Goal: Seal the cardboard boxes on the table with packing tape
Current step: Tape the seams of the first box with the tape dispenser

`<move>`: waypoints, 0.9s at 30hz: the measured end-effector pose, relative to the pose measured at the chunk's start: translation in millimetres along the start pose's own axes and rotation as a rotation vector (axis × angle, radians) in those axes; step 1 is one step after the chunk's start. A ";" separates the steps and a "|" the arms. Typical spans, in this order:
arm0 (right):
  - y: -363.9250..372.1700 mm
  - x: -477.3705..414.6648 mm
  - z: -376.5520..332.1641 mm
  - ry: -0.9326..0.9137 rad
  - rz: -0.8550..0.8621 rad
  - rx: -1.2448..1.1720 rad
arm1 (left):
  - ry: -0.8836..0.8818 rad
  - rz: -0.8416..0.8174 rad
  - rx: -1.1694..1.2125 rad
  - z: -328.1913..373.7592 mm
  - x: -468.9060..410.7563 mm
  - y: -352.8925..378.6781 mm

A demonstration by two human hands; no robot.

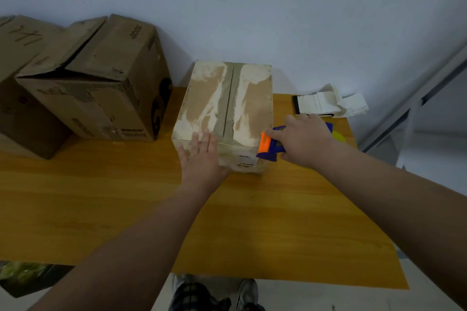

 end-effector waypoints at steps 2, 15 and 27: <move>1.8 -1.6 -0.2 0.016 -0.003 -0.006 | 0.033 -0.026 -0.005 25.8 -0.5 7.1; -10.2 0.3 -20.6 0.011 0.043 -0.214 | 0.191 -0.090 -0.243 11.4 0.9 -7.2; -11.2 10.2 -20.4 -0.027 0.210 -0.238 | 0.261 -0.153 -0.211 20.5 2.3 6.5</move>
Point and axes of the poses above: each hand's wrist, its own x-axis away from the middle knuckle, its own y-axis out of the palm, z = x × y, the point moved 10 cm from there along -x, towards the middle knuckle, and after that the axes turned 6 degrees about x, right-handed, at the moved point
